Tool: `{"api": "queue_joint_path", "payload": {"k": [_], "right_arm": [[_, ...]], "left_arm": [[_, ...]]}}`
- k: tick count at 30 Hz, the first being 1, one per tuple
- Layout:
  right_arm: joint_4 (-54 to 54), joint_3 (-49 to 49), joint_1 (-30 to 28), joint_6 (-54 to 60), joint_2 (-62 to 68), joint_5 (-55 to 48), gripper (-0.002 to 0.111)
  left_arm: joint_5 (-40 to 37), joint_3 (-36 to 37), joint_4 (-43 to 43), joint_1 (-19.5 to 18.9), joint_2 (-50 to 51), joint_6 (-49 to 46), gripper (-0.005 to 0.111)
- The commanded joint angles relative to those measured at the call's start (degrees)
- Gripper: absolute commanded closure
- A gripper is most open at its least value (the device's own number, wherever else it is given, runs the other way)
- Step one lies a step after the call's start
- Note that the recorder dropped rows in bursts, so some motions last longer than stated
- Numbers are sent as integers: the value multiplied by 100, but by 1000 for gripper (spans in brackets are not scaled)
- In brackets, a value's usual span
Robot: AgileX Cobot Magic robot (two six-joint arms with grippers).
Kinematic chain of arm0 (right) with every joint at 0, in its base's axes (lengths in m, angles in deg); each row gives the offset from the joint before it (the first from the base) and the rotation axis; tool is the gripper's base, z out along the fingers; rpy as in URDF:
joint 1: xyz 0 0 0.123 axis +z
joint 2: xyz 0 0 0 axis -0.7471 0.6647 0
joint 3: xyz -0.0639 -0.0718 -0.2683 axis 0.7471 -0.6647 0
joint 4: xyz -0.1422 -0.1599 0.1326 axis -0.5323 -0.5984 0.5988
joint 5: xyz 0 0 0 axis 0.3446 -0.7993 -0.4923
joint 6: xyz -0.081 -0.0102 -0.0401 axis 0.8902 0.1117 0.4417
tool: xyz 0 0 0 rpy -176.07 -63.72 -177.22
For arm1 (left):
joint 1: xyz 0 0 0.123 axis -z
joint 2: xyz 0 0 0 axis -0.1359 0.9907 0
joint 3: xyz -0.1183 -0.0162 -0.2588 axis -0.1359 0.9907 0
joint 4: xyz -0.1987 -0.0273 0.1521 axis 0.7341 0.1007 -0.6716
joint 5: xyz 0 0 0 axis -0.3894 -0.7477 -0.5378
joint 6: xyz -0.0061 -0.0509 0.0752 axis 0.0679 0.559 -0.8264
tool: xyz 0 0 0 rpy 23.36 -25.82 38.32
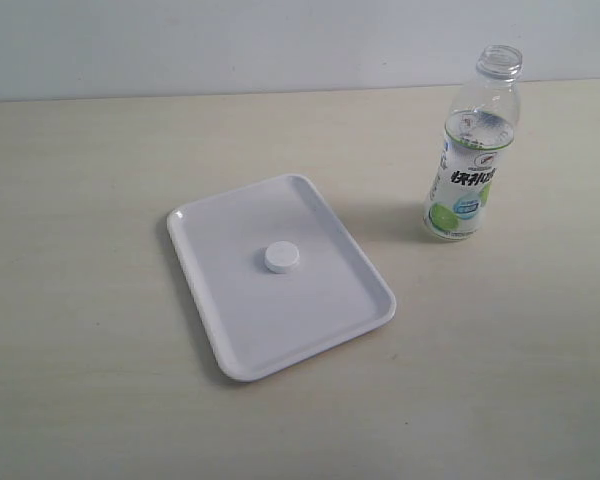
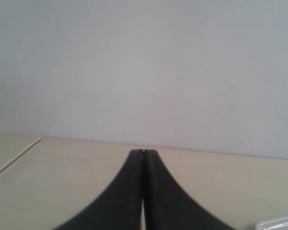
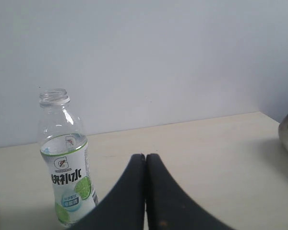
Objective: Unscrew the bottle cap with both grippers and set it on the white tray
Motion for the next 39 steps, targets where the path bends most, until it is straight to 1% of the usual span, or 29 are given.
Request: {"api": "queue_joint_path", "payload": {"k": [1, 3, 4, 5, 7, 8, 9, 11, 12, 13, 19, 39], "right_arm": [[-1, -24, -33, 40, -36, 7, 108], [-1, -24, -33, 40, -36, 7, 108], [-1, -24, -33, 40, -36, 7, 108], [-1, -24, -33, 40, -36, 7, 108], [-1, -24, -33, 40, -36, 7, 108], [-1, -24, -33, 40, -36, 7, 108], [-1, -24, -33, 40, -36, 7, 108], [-1, -24, -33, 40, -36, 7, 108], [-1, -24, -33, 40, -36, 7, 108], [-1, -24, -33, 40, -36, 7, 108], [-1, -24, -33, 40, -36, 7, 108], [-1, -24, -33, 40, -36, 7, 108]], "left_arm": [[-49, 14, 3, -12, -37, -30, 107], [-101, 14, 4, -12, -37, 22, 107], [-145, 14, -70, -12, -37, 219, 107], [-202, 14, -374, -12, -37, 619, 107], [-297, 14, -2520, -12, -37, 2806, 107], [-363, 14, -3746, -12, -37, 4067, 107], [-457, 14, -5655, -12, -37, 6058, 107], [-573, 14, -8167, -12, -37, 8572, 107], [-599, 14, -9035, -12, -37, 9405, 107], [-685, 14, -9435, -12, -37, 9741, 107], [-738, 14, -9410, -12, -37, 9288, 107], [-741, 14, -9432, -12, -37, 9290, 107]]}}
